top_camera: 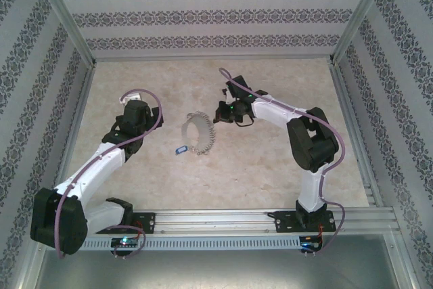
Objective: Put the keys on the keyring
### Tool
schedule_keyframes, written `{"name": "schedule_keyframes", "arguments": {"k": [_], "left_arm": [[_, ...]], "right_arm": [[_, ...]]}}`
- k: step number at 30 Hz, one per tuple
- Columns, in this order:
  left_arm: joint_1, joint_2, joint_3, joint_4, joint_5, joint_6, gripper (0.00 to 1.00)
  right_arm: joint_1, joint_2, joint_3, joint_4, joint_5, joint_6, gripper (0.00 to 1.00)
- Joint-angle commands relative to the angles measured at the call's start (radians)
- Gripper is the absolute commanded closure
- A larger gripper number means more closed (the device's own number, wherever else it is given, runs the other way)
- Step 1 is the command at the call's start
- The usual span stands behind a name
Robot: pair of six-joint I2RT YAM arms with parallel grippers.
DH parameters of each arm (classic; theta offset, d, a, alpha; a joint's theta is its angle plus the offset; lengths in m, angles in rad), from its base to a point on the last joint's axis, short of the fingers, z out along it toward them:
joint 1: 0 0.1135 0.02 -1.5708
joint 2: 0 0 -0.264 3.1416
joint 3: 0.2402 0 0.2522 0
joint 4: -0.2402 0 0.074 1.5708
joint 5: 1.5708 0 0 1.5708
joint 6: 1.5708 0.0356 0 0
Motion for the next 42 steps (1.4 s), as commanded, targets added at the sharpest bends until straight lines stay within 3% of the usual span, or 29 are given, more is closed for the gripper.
{"name": "schedule_keyframes", "arguments": {"k": [1, 3, 8, 13, 14, 15, 20, 22, 26, 31, 35, 37, 42], "left_arm": [[0.013, 0.028, -0.011, 0.053, 0.053, 0.036, 0.01], [0.013, 0.026, -0.028, 0.088, 0.091, 0.047, 0.01], [0.013, -0.007, -0.065, 0.142, 0.095, 0.079, 0.0], [0.011, -0.024, -0.06, 0.173, 0.056, 0.182, 0.0], [0.009, -0.026, -0.054, 0.179, 0.057, 0.211, 0.0], [0.008, -0.028, -0.044, 0.176, 0.06, 0.237, 0.0], [0.005, -0.035, -0.056, 0.244, 0.012, 0.32, 0.0], [0.006, -0.037, -0.099, 0.325, 0.043, 0.412, 0.01], [0.009, 0.0, -0.155, 0.425, -0.002, 0.504, 0.01], [0.019, 0.095, -0.221, 0.59, 0.054, 0.559, 0.01], [0.039, 0.173, -0.276, 0.766, 0.121, 0.562, 0.01], [0.041, 0.219, -0.278, 0.809, 0.125, 0.584, 0.01], [0.112, 0.289, -0.371, 1.007, 0.179, 0.522, 0.01]], "right_arm": [[-0.043, -0.022, -0.088, 0.105, -0.046, 0.01, 0.9], [-0.074, -0.019, -0.131, 0.131, -0.065, 0.035, 0.65], [-0.106, -0.117, -0.247, 0.19, -0.01, 0.011, 0.47], [-0.136, -0.34, -0.353, 0.231, 0.18, -0.068, 0.28], [-0.138, -0.399, -0.37, 0.231, 0.239, -0.099, 0.1], [-0.137, -0.461, -0.386, 0.233, 0.306, -0.135, 0.02], [-0.123, -0.756, -0.53, 0.358, 0.623, -0.33, 0.02], [-0.125, -0.853, -0.6, 0.425, 0.72, -0.404, 0.02], [-0.16, -0.957, -0.764, 0.596, 0.793, -0.584, 0.02], [-0.252, -0.845, -0.944, 0.914, 0.658, -0.706, 0.02], [-0.312, -0.682, -0.981, 1.112, 0.527, -0.724, 0.02], [-0.341, -0.618, -0.981, 1.138, 0.503, -0.692, 0.02], [-0.408, -0.437, -1.074, 1.455, 0.431, -0.639, 0.02]]}}
